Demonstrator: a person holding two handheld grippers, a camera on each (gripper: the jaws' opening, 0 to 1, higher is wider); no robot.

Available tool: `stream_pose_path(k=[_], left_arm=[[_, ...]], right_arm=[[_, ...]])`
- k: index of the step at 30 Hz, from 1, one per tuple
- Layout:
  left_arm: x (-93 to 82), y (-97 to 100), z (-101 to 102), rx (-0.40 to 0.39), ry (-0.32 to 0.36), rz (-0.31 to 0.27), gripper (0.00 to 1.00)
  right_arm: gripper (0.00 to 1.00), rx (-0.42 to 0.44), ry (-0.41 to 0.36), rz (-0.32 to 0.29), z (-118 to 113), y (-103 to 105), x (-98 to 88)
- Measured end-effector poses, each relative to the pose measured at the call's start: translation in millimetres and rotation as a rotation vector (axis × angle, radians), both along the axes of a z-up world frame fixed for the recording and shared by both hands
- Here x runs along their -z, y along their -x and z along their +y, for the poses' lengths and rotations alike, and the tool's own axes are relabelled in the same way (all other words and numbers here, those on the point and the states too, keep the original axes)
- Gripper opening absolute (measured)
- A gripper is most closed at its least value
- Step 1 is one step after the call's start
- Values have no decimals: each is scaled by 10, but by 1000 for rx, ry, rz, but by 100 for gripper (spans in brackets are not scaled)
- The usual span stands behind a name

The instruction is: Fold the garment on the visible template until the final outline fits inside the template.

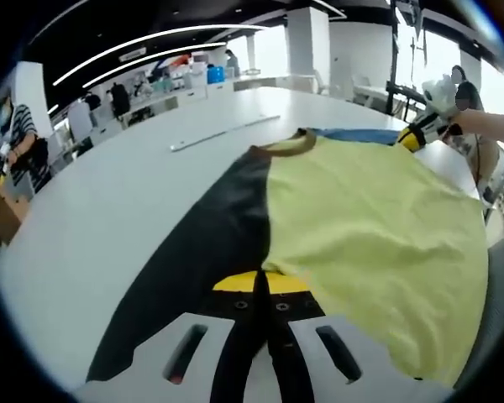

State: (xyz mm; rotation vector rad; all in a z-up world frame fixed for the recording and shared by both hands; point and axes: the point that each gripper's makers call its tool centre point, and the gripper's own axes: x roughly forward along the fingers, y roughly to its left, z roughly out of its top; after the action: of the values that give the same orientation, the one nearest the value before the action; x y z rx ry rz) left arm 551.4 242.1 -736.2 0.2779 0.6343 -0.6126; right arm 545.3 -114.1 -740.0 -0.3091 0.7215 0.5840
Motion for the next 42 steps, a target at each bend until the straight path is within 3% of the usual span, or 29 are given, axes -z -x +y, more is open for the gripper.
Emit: stream_pose_path(k=[5, 12, 18, 23, 29, 42], left_arm=[[-49, 29, 0, -18, 20, 7, 1], [-174, 51, 58, -67, 62, -10, 26], [-271, 123, 92, -124, 139, -13, 43], [-330, 198, 112, -147, 176, -26, 61], [-366, 300, 101, -136, 171, -36, 75], [-357, 476, 40, -116, 180, -32, 91]], right_arm=[[15, 47, -35, 7, -68, 11, -47], [40, 111, -60, 3, -246, 54, -125], [51, 195, -87, -3, -471, 107, -207], [58, 290, -119, -10, -739, 146, -244], [64, 383, -134, -5, -1080, 219, -250], [69, 530, -100, 3, -1651, 438, -241]])
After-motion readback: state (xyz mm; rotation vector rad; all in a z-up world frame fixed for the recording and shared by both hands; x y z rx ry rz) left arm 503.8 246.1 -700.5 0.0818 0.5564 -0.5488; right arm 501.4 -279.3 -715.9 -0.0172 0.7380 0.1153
